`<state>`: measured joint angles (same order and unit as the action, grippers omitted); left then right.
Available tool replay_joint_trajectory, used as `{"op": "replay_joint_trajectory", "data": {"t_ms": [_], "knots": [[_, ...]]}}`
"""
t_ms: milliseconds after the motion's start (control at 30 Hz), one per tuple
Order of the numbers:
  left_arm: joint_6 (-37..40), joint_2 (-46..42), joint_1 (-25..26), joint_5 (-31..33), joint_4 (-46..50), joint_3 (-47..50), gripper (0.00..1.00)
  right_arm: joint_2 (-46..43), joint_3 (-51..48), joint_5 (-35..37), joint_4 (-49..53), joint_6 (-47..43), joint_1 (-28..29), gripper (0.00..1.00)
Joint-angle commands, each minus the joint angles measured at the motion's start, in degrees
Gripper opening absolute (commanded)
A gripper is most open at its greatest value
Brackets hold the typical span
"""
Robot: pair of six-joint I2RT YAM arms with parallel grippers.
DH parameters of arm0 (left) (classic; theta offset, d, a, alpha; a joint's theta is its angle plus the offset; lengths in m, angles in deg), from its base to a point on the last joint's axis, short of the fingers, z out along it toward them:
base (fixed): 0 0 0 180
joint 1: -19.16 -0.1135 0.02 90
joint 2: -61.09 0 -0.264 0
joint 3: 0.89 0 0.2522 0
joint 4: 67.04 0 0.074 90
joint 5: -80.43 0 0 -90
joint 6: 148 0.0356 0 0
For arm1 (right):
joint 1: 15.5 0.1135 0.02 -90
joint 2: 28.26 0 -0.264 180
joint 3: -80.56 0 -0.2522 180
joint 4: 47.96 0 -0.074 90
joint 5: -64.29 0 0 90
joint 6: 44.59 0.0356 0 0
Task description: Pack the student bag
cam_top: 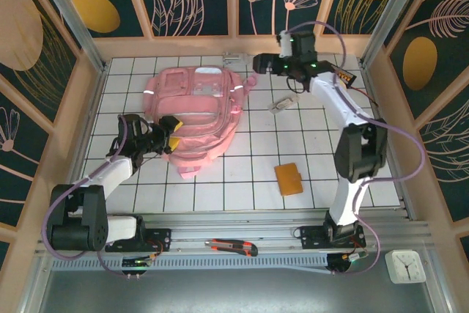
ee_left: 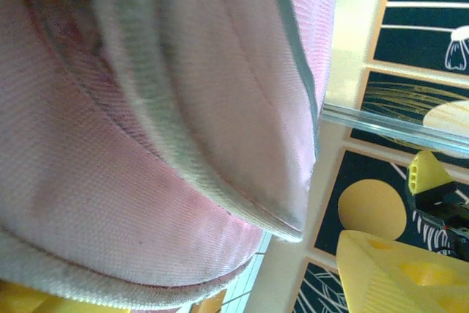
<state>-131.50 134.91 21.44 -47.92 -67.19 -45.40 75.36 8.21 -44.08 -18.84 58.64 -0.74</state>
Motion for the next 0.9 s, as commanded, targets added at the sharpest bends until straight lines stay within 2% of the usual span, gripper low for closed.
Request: {"op": "replay_joint_trajectory", "data": {"t_ms": [0, 100, 200, 267, 333, 533, 867], "knots": [[2.7, -2.0, -0.4, 0.1, 2.6, -1.9, 0.74, -3.9, -6.1, -5.7, -9.7, 14.6, -5.3, 0.99], [4.8, -3.2, -0.4, 0.1, 4.8, -2.4, 0.75, -6.3, -12.6, -12.5, -15.4, 24.3, -10.6, 0.99], [8.4, -4.1, -0.4, 0.5, 8.8, -3.7, 0.77, -9.5, -18.5, -14.5, -18.8, 28.0, -13.7, 0.99], [12.5, -4.6, -0.4, 1.2, 13.3, -5.6, 0.79, -11.1, -20.2, -14.7, -16.8, 27.0, -14.5, 0.99], [17.3, -4.9, -0.4, 2.3, 18.3, -8.0, 0.86, -11.8, -20.2, -14.0, -12.9, 25.0, -14.5, 0.99], [31.7, -5.1, -0.4, 9.0, 33.1, -16.1, 0.91, -14.5, -22.6, -12.7, -5.5, 21.0, -14.6, 0.99], [43.9, -3.0, 0.6, 16.2, 40.5, -24.6, 0.92, -15.4, -23.7, -12.9, 1.7, 17.2, -13.6, 0.99]]}}
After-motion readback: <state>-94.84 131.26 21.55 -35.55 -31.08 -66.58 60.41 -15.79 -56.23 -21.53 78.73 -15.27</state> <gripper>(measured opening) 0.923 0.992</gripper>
